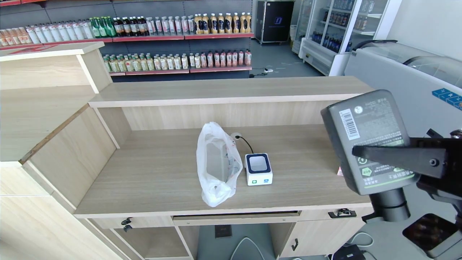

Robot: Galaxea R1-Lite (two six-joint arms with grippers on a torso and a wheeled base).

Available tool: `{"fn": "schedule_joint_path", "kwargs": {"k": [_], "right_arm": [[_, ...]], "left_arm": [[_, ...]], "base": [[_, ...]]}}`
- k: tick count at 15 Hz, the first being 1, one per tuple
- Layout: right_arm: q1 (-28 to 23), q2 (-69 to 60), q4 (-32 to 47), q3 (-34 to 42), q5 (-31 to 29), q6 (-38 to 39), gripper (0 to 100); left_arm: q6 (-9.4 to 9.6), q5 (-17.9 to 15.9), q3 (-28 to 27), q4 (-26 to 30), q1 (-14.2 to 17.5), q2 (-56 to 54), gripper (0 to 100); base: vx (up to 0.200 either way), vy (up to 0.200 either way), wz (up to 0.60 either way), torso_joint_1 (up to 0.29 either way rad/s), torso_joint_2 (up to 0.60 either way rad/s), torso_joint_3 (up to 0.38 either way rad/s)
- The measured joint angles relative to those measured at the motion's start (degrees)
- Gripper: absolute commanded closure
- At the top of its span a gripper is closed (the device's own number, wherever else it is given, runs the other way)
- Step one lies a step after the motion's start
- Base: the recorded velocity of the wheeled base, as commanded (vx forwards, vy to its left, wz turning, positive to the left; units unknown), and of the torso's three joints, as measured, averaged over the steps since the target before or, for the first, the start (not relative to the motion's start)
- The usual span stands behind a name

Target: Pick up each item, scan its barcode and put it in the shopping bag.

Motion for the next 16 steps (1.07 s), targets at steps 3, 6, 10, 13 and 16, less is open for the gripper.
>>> {"fn": "schedule_joint_path", "kwargs": {"k": [3, 6, 10, 13, 16], "right_arm": [[7.6, -0.1, 0.1, 1.0, 0.1, -8.2, 100], [10.1, 0.5, 0.0, 0.8, 0.1, -8.5, 100], [10.8, 0.1, -0.2, -0.1, 0.2, -8.5, 100], [12.6, -1.1, 0.8, 0.2, 0.1, -8.5, 100], [13.8, -3.2, 3.4, 0.9, 0.1, -8.5, 100]], "left_arm": [[0.0, 0.0, 0.0, 0.0, 0.0, 0.0, 0], [0.0, 0.0, 0.0, 0.0, 0.0, 0.0, 0], [0.0, 0.0, 0.0, 0.0, 0.0, 0.0, 0], [0.0, 0.0, 0.0, 0.0, 0.0, 0.0, 0], [0.0, 0.0, 0.0, 0.0, 0.0, 0.0, 0]], "base": [[0.0, 0.0, 0.0, 0.0, 0.0, 0.0], [0.0, 0.0, 0.0, 0.0, 0.0, 0.0], [0.0, 0.0, 0.0, 0.0, 0.0, 0.0], [0.0, 0.0, 0.0, 0.0, 0.0, 0.0], [0.0, 0.0, 0.0, 0.0, 0.0, 0.0]]}}
